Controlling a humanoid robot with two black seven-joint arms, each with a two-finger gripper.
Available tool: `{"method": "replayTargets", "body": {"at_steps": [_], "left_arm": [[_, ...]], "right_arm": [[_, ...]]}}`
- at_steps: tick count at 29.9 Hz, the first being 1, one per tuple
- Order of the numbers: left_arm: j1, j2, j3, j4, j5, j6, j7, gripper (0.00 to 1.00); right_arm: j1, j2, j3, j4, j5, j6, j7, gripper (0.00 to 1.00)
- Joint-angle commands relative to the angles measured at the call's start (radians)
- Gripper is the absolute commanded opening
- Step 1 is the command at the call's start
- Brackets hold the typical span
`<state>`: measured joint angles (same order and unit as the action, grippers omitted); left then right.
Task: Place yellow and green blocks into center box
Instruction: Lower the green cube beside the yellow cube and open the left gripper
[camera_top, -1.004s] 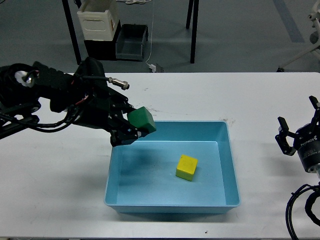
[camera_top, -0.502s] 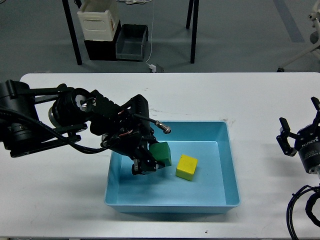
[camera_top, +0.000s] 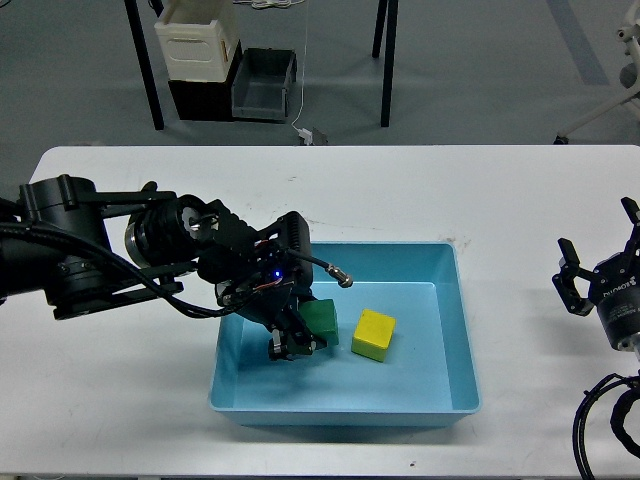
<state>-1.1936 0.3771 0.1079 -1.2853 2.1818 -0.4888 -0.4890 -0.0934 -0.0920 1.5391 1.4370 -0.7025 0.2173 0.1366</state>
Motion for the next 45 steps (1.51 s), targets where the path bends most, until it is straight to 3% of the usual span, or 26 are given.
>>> {"method": "replayTargets", "body": {"at_steps": [1,8,9,12,14,18,21,24,25,32,37,39,42,45], "left_arm": [[-0.001,-0.003,-0.008,0.007,0.000,0.000,0.000,0.87],[0.002,0.000,-0.005,0.007,0.000,0.000,0.000,0.88],[0.003,0.002,-0.002,0.007,0.000,0.000,0.000,0.85],[0.002,0.003,0.004,0.011,0.000,0.000,0.000,0.59],[-0.004,0.005,0.003,0.009,0.000,0.000,0.000,0.48],[-0.001,0.008,0.006,0.011,0.000,0.000,0.000,0.45],[0.005,0.010,0.006,0.012,0.000,0.000,0.000,0.50],[0.005,0.010,0.006,0.012,0.000,0.000,0.000,0.75],[0.005,0.010,0.007,0.015,0.000,0.000,0.000,0.79],[0.006,-0.001,-0.005,0.047,0.000,0.000,0.000,0.93],[0.006,0.002,0.001,0.047,0.000,0.000,0.000,0.93],[0.005,0.006,0.004,0.047,0.000,0.000,0.000,0.86],[-0.001,0.011,0.006,0.046,0.000,0.000,0.000,0.48],[-0.004,0.016,0.006,0.049,0.000,0.000,0.000,0.38]], "right_arm": [[-0.002,0.000,-0.004,0.003,0.000,0.001,0.000,1.00],[-0.006,0.002,-0.004,0.002,0.000,0.001,0.000,1.00],[-0.008,0.000,-0.004,0.003,0.000,0.001,0.000,1.00],[-0.008,0.000,-0.004,0.002,0.000,0.001,0.000,1.00],[-0.008,0.000,-0.004,0.002,0.000,0.001,0.000,1.00],[-0.009,0.000,-0.004,0.002,0.000,0.001,0.000,1.00],[-0.009,0.000,-0.004,0.002,0.000,0.001,0.000,1.00],[-0.009,0.000,-0.004,0.000,0.000,0.001,0.000,1.00],[-0.009,0.000,-0.004,0.000,0.000,0.001,0.000,1.00],[-0.009,0.000,-0.004,0.002,0.000,0.001,0.000,1.00],[-0.014,0.000,-0.004,0.003,0.000,0.002,0.000,1.00],[-0.016,0.000,-0.002,0.002,0.000,0.002,0.000,1.00],[-0.016,0.000,-0.004,0.003,0.000,0.002,0.000,1.00],[-0.016,0.000,-0.002,0.003,0.000,0.002,0.000,1.00]]}}
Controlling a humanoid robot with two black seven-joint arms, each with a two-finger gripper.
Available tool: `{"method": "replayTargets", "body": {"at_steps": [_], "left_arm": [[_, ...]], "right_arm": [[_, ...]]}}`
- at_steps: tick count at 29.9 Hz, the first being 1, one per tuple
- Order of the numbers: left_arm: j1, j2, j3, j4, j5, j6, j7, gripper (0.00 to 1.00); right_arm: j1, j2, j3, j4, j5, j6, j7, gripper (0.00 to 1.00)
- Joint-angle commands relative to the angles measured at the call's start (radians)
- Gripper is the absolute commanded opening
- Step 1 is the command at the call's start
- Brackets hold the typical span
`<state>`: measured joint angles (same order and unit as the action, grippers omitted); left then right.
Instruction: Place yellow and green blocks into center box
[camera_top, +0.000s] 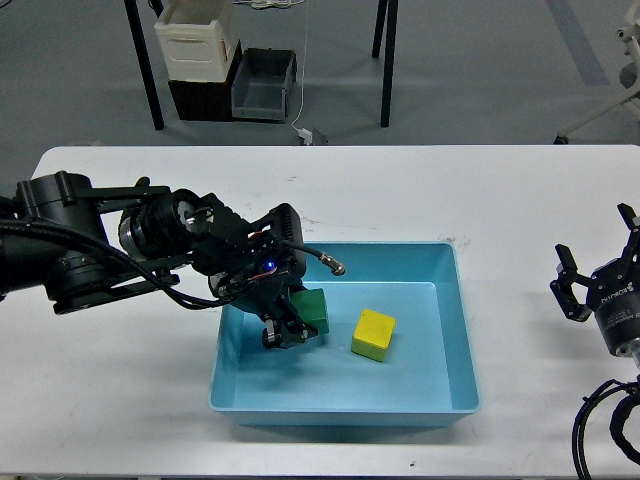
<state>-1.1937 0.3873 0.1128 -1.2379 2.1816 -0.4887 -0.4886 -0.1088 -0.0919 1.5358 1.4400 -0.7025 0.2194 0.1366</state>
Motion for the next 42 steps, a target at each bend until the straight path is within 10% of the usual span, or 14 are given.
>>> {"method": "replayTargets", "body": {"at_steps": [1,15,24,42], "left_arm": [[-0.004,0.005,0.001,0.002,0.000,0.000,0.000,0.37],[0.002,0.018,-0.001,-0.002,0.000,0.000,0.000,0.89],[-0.003,0.036,-0.028,-0.006,-0.008,0.000,0.000,0.90],[0.199,0.064,-0.464,-0.012,-1.164,0.000,0.000,1.00]], "right_arm": [[0.000,0.000,0.001,0.000,0.000,0.000,0.000,1.00],[0.000,0.000,0.001,0.000,0.000,0.000,0.000,1.00],[0.000,0.000,0.000,0.000,0.000,0.003,0.000,1.00],[0.089,0.023,-0.019,0.011,0.095,0.009,-0.003,1.00]]}}
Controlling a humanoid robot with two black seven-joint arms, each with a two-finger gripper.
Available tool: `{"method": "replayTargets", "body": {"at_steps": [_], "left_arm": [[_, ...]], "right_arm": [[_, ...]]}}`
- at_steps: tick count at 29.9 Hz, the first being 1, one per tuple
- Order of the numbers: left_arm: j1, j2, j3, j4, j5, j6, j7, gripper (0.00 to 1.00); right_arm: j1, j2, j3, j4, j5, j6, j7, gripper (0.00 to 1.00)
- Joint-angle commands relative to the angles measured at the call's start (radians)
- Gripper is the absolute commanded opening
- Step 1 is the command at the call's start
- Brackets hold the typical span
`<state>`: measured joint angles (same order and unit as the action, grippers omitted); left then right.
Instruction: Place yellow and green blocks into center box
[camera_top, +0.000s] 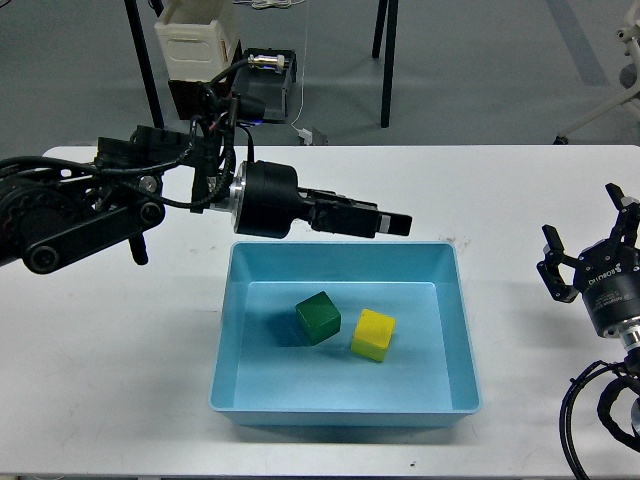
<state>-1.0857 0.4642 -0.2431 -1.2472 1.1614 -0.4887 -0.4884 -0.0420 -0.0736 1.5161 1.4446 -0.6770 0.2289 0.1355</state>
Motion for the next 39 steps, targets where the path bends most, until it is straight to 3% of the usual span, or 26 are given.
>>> {"method": "replayTargets", "body": {"at_steps": [1,6,10,17,27,33,39], "left_arm": [[0.133,-0.015,-0.157,-0.003,-0.191,0.000,0.000,1.00],[0.298,-0.013,-0.309,-0.005,-0.452,0.013,0.000,1.00],[0.404,0.048,-0.358,-0.038,-0.719,0.077,0.000,1.00],[0.587,0.119,-0.418,-0.147,-1.230,0.199,0.004,1.00],[0.954,-0.007,-0.689,-0.241,-1.569,0.228,0.024,1.00],[1.070,-0.051,-0.743,-0.313,-1.672,0.219,0.016,1.00],[1.104,-0.104,-0.740,-0.322,-1.677,0.226,0.017,1.00]], "right_arm": [[0.033,0.014,0.001,0.007,0.121,-0.003,-0.005,1.00],[0.082,0.051,0.000,0.002,0.356,-0.006,-0.017,1.00],[0.088,0.052,0.001,0.003,0.483,-0.006,-0.027,1.00],[0.056,0.054,0.004,0.005,0.733,-0.003,-0.122,1.00],[-0.048,0.074,0.006,0.013,0.839,0.003,-0.165,1.00],[-0.094,0.074,0.024,0.036,0.878,0.003,-0.166,1.00],[-0.136,0.074,0.026,0.045,0.919,0.003,-0.171,1.00]]}}
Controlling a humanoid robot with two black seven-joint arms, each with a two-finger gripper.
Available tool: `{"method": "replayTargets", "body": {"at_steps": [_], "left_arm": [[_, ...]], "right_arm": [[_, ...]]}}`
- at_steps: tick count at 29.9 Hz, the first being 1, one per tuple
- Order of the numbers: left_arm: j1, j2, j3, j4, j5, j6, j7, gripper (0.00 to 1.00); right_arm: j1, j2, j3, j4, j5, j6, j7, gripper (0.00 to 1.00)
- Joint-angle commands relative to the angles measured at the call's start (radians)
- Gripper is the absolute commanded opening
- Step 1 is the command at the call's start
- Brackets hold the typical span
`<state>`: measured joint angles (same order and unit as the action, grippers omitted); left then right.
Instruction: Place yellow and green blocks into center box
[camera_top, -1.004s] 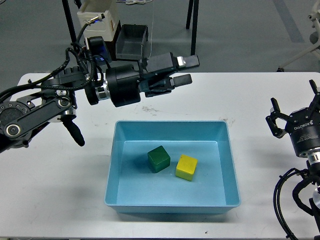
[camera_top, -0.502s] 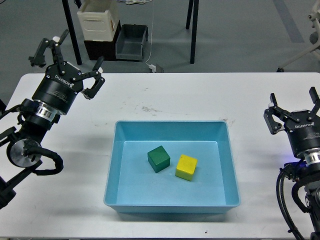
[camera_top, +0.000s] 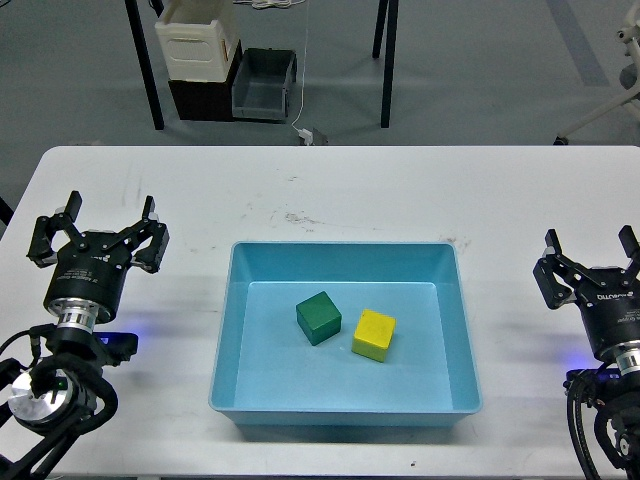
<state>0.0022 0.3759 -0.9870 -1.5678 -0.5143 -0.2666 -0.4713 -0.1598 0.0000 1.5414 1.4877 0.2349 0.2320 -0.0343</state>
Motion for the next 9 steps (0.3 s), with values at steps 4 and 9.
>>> {"method": "replayTargets", "body": {"at_steps": [4,9], "left_arm": [[0.031,-0.017,0.013,-0.001,-0.001,-0.005,0.000,1.00],[0.038,-0.015,0.021,-0.001,0.000,-0.019,0.011,1.00]], "right_arm": [[-0.027,0.000,0.000,0.002,0.007,0.000,-0.003,1.00],[-0.029,0.000,-0.009,-0.001,0.007,0.000,-0.003,1.00]]}}
